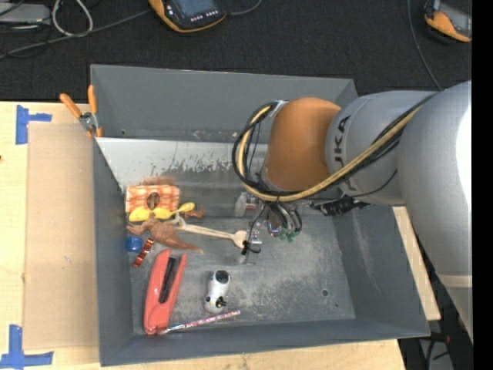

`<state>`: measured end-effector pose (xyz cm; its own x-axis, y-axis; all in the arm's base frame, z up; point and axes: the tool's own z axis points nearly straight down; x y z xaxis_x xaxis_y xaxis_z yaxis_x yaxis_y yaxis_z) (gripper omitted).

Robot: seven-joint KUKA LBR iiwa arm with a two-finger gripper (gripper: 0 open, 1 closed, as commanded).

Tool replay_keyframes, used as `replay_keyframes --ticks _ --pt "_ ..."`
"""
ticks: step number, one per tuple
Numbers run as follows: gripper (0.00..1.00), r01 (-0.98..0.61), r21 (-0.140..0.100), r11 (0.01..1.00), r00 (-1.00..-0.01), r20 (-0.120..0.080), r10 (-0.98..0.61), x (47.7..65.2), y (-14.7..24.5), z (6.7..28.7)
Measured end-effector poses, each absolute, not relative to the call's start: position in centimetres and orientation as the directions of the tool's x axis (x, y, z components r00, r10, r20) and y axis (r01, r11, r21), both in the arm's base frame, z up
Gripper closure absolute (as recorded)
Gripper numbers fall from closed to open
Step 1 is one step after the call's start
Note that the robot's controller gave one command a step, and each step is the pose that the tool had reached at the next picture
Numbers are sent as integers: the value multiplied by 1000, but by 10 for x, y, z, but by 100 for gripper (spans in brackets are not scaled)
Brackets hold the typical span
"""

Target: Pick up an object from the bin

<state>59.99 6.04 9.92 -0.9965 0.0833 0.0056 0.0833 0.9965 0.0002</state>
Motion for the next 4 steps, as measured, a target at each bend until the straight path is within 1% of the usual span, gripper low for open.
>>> replay_keyframes --ticks 1,2,3,4 --pt "0 351 1 936 -936 -6 351 615 91 69" --pt "100 371 -2 929 -929 4 371 609 69 70" --pt "100 371 -2 929 -929 4 371 609 69 70" --pt "100 371 -7 929 -929 14 371 605 68 98"
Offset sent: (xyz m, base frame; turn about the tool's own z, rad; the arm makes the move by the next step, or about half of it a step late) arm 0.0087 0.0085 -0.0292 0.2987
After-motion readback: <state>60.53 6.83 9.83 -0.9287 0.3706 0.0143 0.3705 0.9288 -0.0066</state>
